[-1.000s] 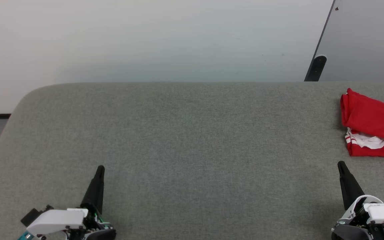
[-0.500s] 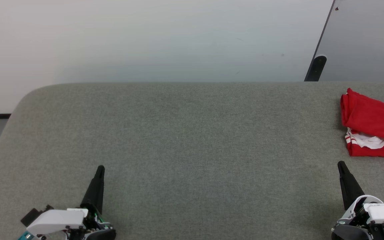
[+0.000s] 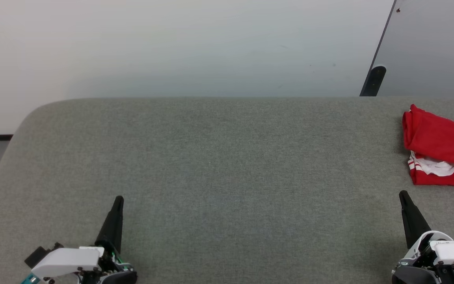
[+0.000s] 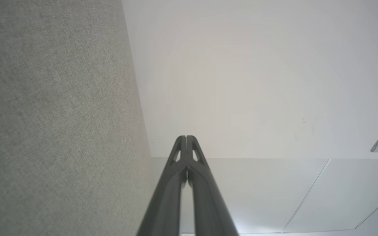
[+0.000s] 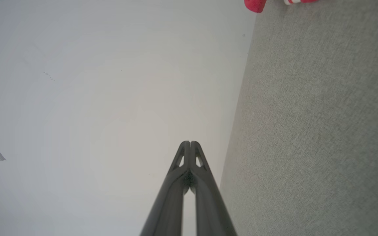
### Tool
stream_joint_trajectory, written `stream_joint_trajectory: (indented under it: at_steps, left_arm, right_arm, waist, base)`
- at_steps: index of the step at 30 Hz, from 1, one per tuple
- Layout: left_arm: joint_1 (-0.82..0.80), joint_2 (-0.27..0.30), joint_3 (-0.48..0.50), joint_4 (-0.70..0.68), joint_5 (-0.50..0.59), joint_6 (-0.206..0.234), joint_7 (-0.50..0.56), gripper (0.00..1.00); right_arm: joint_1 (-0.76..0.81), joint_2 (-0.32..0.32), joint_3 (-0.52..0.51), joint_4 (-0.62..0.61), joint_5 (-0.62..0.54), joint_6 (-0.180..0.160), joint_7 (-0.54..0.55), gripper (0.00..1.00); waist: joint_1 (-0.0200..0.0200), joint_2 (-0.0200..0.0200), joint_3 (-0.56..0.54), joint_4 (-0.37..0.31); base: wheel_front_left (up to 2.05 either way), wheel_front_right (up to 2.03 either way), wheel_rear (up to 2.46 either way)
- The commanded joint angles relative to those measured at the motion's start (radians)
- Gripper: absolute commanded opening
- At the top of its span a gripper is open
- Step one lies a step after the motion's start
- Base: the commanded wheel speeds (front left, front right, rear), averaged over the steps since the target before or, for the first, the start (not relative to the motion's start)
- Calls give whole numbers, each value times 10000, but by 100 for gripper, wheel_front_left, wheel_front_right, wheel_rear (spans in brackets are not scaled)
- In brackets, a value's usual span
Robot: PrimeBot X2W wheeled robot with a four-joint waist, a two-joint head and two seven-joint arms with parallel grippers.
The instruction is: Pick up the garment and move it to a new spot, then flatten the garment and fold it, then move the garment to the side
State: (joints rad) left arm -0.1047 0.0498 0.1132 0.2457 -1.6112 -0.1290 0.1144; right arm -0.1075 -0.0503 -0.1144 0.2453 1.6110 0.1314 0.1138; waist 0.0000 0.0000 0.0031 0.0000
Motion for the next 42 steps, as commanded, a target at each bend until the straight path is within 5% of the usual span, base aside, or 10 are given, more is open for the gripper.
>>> stream_joint_trajectory:
  at_steps: [1,42]
  left_arm:
    - [-95,-11,21,6,-32,-39,33,0]
    - [-93,-11,19,4,-34,-40,31,0]
  right_arm:
    - [-31,24,-10,5,36,-14,9,0]
    - [-31,25,-8,5,37,-14,7,0]
  waist:
    - [0,0,0,0]
    - [0,0,0,0]
  base:
    - [0,0,0]
    - [0,0,0]
